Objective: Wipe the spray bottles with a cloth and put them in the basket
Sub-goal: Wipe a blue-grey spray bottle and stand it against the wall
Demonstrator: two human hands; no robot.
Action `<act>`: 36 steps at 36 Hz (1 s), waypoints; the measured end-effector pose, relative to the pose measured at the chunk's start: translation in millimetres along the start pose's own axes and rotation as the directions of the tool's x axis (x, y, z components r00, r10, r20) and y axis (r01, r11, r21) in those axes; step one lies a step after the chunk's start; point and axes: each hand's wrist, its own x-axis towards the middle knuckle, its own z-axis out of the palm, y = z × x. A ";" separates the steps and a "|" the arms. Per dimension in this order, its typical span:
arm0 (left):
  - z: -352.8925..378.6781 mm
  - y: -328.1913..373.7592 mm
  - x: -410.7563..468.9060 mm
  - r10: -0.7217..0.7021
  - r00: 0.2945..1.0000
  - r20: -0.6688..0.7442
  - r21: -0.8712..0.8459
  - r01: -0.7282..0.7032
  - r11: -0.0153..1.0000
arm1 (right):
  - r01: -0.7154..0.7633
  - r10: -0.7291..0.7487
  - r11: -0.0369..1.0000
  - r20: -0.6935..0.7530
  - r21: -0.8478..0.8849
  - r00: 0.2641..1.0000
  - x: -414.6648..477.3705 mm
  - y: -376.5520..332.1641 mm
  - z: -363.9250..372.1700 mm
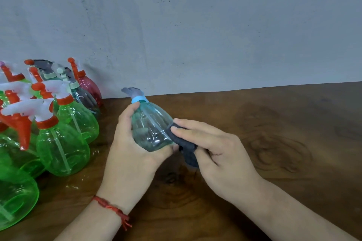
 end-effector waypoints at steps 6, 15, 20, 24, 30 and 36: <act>5.3 9.7 -8.4 0.161 0.980 0.119 0.128 -0.176 0.976 | -0.058 0.059 0.998 -0.084 0.019 0.995 3.7 3.3 -2.5; 9.5 15.2 -14.9 0.282 0.911 0.301 0.113 -0.327 0.938 | -0.333 0.382 0.845 -0.038 0.418 0.923 14.4 0.0 -19.3; 10.4 15.3 -14.1 0.274 0.908 0.318 0.066 -0.309 0.949 | -0.338 0.404 0.789 -0.019 0.514 0.914 16.7 -1.1 -22.4; 15.5 10.6 -15.9 0.255 0.901 0.352 0.138 -0.320 0.937 | -0.282 0.332 0.884 -0.079 0.372 0.940 12.1 7.4 -15.9; 17.5 11.5 -19.1 0.223 0.941 0.255 0.170 -0.271 0.947 | -0.250 0.280 0.922 -0.064 0.295 0.958 7.5 12.3 -7.7; 15.2 2.2 -13.2 0.048 0.996 0.076 0.048 -0.052 0.998 | -0.133 0.136 0.979 -0.008 0.157 0.991 3.5 8.6 -5.2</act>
